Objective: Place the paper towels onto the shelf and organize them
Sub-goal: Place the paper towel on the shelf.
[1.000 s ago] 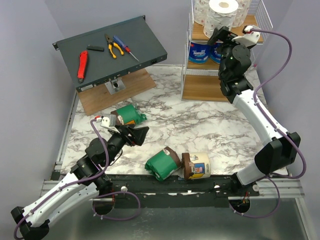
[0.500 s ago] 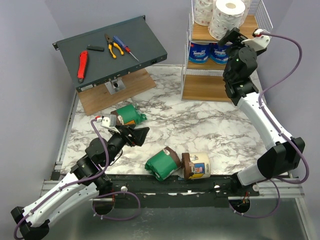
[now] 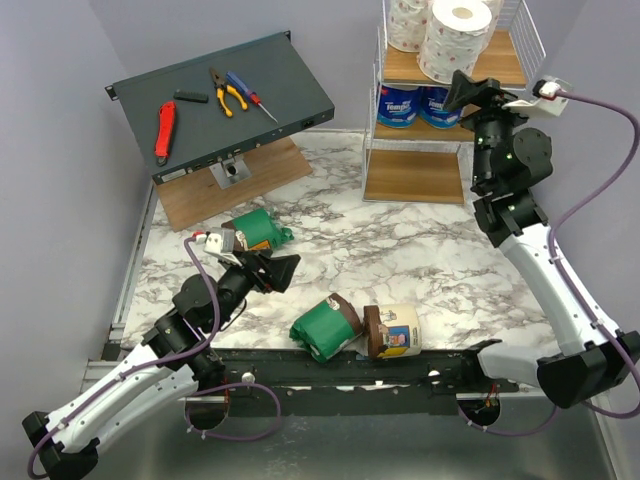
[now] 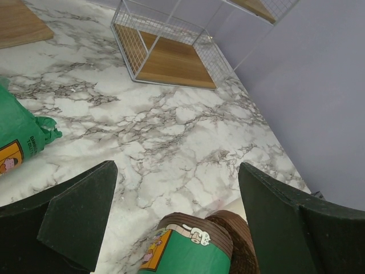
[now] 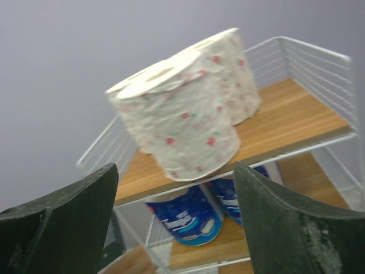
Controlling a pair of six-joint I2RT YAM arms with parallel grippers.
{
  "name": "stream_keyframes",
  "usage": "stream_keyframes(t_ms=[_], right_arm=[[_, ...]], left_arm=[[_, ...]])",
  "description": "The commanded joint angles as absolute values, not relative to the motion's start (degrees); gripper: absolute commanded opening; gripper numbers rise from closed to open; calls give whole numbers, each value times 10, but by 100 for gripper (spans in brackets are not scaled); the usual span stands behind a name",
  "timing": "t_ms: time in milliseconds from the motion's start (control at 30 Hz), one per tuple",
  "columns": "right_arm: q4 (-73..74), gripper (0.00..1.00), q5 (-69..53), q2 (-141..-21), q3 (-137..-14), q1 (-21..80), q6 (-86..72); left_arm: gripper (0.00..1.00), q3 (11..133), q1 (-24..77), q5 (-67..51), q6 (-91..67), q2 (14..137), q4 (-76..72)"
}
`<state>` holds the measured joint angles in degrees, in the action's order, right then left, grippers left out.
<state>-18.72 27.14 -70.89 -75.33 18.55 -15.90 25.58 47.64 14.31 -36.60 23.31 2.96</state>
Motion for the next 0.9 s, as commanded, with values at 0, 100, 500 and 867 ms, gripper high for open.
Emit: stream_keyframes(t_ms=[0,100,500,867], right_arm=[[-190,75,159,-709,-749,240,-139],[-178,58,198,-744,-774,295,-99],[-269,35,305,-855,-824,298,-102],[-287,35,283,-869,-850,299,-111]], left_arm=[[91,257,476,129,-375,241,33],[91,260,476,122,-378,251,30],[91,274,476,117,-381,264,43],[91,275,476,119,-385,276,37]])
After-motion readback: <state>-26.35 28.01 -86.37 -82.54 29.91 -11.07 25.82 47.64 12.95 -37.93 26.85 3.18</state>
